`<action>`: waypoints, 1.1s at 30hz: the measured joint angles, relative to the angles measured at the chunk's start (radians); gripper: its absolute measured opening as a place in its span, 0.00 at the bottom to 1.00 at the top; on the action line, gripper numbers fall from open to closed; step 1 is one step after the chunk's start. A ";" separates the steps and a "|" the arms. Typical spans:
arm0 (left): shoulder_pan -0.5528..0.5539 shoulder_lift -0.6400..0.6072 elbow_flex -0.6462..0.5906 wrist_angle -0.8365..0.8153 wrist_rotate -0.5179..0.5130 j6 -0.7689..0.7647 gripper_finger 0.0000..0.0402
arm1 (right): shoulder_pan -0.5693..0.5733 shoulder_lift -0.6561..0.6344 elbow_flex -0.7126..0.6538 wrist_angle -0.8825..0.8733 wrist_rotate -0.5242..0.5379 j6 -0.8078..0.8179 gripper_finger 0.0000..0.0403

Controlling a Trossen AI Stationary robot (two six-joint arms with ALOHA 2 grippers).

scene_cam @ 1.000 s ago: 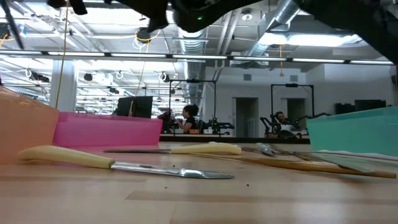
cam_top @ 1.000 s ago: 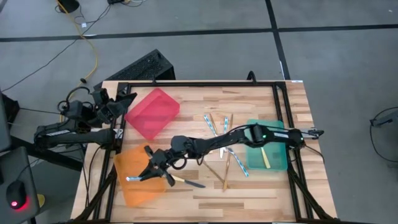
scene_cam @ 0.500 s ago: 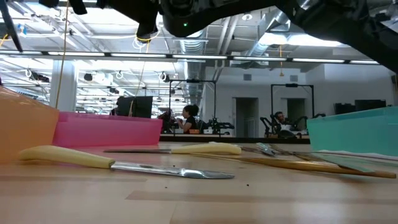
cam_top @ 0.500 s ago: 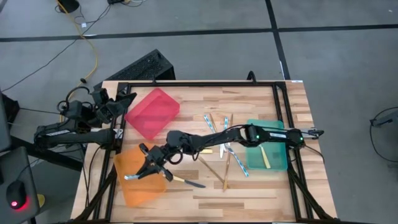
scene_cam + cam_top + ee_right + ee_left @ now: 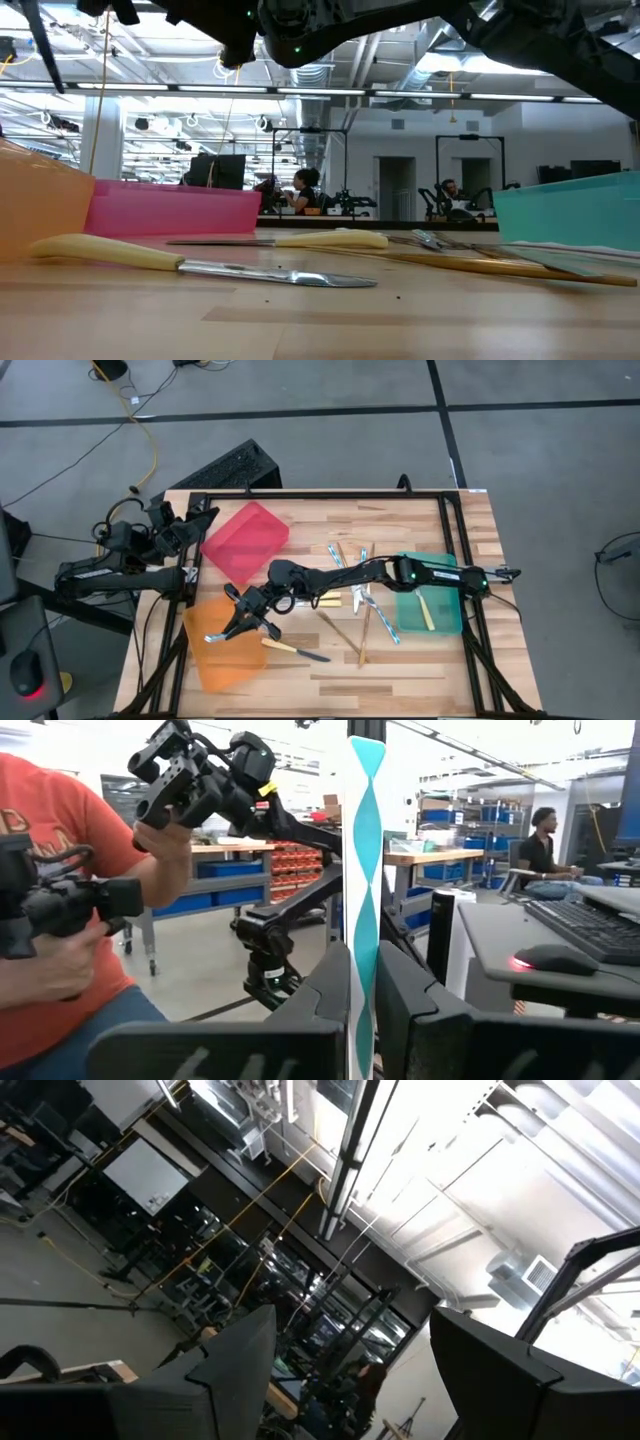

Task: Sort silverware by color (type)
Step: Put the blue knife into the orange bin

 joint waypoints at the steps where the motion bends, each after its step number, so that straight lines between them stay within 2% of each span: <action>1: 0.000 0.000 0.000 0.001 -0.001 -0.001 0.61 | -0.004 0.000 0.000 0.002 -0.008 0.000 0.09; 19: 0.000 0.000 0.000 0.046 -0.026 -0.002 0.61 | -0.018 -0.001 0.002 0.037 -0.113 -0.008 0.08; 28: 0.000 0.000 0.000 0.046 -0.046 -0.003 0.61 | -0.024 -0.001 0.002 0.016 -0.120 -0.032 0.08; 33: 0.000 0.000 0.000 0.046 -0.059 0.003 0.61 | -0.024 -0.026 0.004 0.003 -0.055 0.010 0.08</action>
